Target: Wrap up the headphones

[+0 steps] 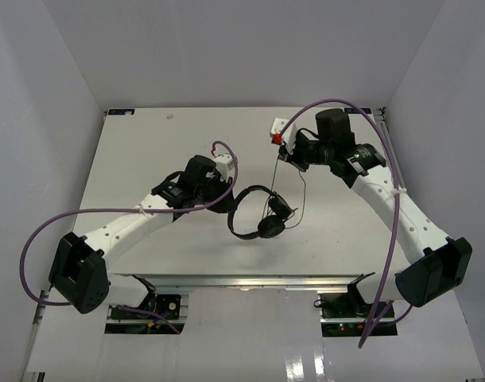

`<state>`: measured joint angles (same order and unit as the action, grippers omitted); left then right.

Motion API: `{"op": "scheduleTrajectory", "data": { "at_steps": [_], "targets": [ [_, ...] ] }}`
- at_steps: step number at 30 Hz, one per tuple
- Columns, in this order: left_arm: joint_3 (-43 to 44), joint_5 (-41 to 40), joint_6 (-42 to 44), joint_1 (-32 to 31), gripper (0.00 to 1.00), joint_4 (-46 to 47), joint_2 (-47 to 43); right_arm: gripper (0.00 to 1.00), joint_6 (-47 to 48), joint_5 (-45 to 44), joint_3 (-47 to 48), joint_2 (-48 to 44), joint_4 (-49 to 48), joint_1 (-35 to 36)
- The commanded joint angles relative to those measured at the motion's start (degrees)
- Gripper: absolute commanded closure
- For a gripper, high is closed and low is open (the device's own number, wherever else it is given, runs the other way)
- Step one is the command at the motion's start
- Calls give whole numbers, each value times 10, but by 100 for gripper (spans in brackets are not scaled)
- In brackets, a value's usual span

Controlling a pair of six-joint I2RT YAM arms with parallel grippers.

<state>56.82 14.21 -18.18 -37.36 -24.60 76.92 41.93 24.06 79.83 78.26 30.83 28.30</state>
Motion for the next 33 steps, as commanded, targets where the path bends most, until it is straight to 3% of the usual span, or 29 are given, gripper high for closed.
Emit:
{"op": "scheduleTrajectory", "data": {
  "at_steps": [1,10,23,33],
  "targets": [
    [0,57,22,-4,100,18,-45,92,-48,-24,-6,-9,-58,-22],
    [5,80,20,-3,100,23,-63,92,-124,-19,-47,-19,-88,-41],
    [2,70,-17,-3,100,46,-108,92,-194,57,-153,-42,-138,-91],
    [4,160,-42,-4,100,91,-116,92,-311,201,-183,3,-214,-92]
  ]
}}
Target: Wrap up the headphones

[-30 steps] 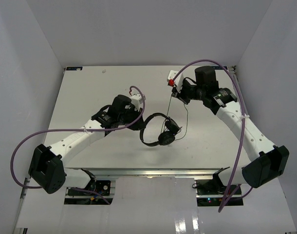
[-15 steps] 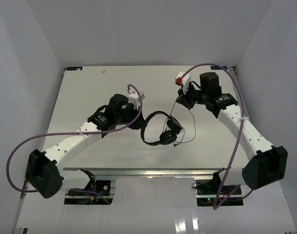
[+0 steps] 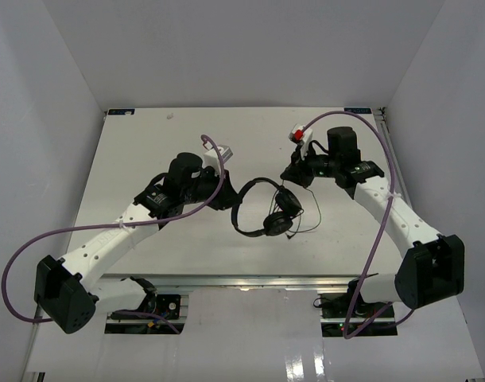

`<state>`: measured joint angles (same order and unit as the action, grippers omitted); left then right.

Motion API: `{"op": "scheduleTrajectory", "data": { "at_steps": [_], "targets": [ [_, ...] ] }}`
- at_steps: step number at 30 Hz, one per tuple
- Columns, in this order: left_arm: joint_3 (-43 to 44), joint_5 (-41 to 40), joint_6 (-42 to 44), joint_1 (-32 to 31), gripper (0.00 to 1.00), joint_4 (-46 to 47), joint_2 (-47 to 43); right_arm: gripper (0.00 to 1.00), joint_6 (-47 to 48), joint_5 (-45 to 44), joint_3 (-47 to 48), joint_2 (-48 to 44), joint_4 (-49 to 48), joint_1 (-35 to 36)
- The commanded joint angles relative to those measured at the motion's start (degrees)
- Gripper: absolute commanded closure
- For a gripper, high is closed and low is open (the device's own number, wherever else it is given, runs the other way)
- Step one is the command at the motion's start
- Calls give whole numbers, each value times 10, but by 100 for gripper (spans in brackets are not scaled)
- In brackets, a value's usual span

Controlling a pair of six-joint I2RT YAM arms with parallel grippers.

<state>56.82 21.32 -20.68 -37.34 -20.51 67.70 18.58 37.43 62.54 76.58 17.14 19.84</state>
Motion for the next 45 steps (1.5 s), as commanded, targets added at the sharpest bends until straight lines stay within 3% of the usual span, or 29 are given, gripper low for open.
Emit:
{"op": "scheduleTrajectory", "data": {
  "at_steps": [1,7,13,23,29,36,45],
  "targets": [
    [5,94,-21,-5,100,57,-21,92,-101,83,-14,25,-95,-7],
    [21,70,-49,-4,100,78,-10,89,-188,157,-52,46,-199,-6],
    [50,26,-90,-4,100,111,2,79,-258,202,-103,51,-299,-2],
    [115,-5,-138,-4,100,121,16,65,-286,279,-160,88,-461,20],
    [143,-68,-181,-4,100,109,4,66,-280,310,-192,104,-541,30],
    [188,-152,-206,-5,100,85,-10,69,-240,308,-227,98,-540,40],
    [215,-336,-238,-3,100,43,-32,84,-210,280,-234,65,-496,56]
  ]
}}
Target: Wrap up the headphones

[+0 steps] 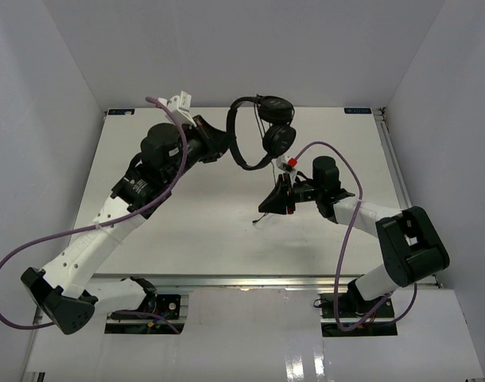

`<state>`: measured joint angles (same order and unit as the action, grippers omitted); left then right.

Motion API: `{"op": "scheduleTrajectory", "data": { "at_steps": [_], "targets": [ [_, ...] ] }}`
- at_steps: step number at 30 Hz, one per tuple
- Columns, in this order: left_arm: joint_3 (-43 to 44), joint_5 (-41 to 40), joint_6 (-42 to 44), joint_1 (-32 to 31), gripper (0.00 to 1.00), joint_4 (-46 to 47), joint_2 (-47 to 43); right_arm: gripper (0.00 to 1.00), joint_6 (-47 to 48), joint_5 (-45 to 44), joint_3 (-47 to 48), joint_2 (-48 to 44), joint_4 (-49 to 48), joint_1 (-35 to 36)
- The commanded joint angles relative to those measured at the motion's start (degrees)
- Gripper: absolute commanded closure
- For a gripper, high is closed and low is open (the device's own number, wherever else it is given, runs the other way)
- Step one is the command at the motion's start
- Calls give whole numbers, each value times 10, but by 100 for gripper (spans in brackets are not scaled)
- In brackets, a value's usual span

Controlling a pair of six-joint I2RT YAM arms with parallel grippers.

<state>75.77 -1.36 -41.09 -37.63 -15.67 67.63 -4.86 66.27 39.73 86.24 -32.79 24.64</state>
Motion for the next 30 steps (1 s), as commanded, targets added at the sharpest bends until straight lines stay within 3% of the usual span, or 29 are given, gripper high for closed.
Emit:
{"op": "scheduleTrajectory", "data": {
  "at_steps": [1,9,14,20,25,30],
  "targets": [
    [25,-122,-40,1,100,-7,-33,86,26,-12,-8,-39,8,9],
    [23,-209,-58,9,100,-6,-33,92,85,-36,14,-86,99,33],
    [40,-263,-38,40,100,-22,-5,92,237,-116,85,-119,317,81],
    [28,-300,50,99,100,-45,31,92,372,-215,184,-150,538,115],
    [-18,-279,88,145,100,-49,32,92,511,-279,316,-122,706,116],
    [-56,-243,115,150,100,-47,48,92,609,-363,387,-123,763,141]
  ]
}}
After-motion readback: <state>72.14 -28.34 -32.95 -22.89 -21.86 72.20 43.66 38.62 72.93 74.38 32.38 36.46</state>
